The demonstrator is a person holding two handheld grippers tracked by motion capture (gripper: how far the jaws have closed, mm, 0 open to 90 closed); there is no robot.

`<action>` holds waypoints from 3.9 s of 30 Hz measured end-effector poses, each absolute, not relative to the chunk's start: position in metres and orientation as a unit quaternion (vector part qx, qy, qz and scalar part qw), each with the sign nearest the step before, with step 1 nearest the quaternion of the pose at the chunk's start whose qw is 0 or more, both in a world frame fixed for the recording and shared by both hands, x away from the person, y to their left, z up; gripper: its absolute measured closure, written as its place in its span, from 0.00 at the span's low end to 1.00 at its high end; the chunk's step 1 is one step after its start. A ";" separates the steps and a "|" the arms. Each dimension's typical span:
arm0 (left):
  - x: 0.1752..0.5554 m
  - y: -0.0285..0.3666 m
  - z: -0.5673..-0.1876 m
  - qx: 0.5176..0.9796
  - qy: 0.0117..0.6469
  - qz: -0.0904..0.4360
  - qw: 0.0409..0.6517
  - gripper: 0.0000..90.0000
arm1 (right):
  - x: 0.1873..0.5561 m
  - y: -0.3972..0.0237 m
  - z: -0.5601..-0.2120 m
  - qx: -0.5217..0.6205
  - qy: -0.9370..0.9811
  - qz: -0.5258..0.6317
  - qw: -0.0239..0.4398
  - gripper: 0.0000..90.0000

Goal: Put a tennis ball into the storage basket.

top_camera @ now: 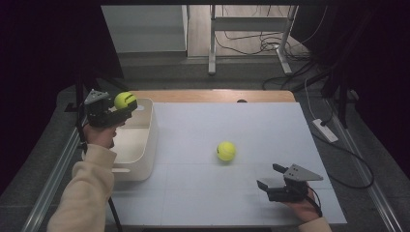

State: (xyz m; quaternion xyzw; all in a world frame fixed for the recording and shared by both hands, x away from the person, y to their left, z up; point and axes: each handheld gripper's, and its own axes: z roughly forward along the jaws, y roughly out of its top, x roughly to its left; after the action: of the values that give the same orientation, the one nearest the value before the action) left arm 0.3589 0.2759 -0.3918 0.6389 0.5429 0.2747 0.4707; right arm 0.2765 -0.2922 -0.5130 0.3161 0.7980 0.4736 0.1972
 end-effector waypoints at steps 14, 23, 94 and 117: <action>0.366 0.291 -0.397 0.632 0.567 0.277 0.450 0.30 | 0.277 -0.292 -0.513 0.317 0.798 0.473 0.197 0.14; 0.371 0.297 -0.402 0.633 0.583 0.275 0.429 0.30 | 0.276 -0.291 -0.513 0.315 0.799 0.474 0.196 0.14; 0.367 0.278 -0.396 0.665 0.565 0.215 0.439 0.11 | 0.276 -0.292 -0.513 0.315 0.797 0.476 0.195 0.14; 0.338 0.243 -0.380 0.697 0.476 0.196 0.499 0.09 | 0.278 -0.290 -0.512 0.316 0.796 0.478 0.194 0.14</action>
State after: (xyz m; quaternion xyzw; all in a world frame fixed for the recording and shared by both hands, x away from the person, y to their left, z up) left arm 0.3384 0.2430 -0.3800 0.6970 0.4759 0.1964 0.4991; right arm 0.2777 -0.2903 -0.5120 0.3163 0.7958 0.4785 0.1941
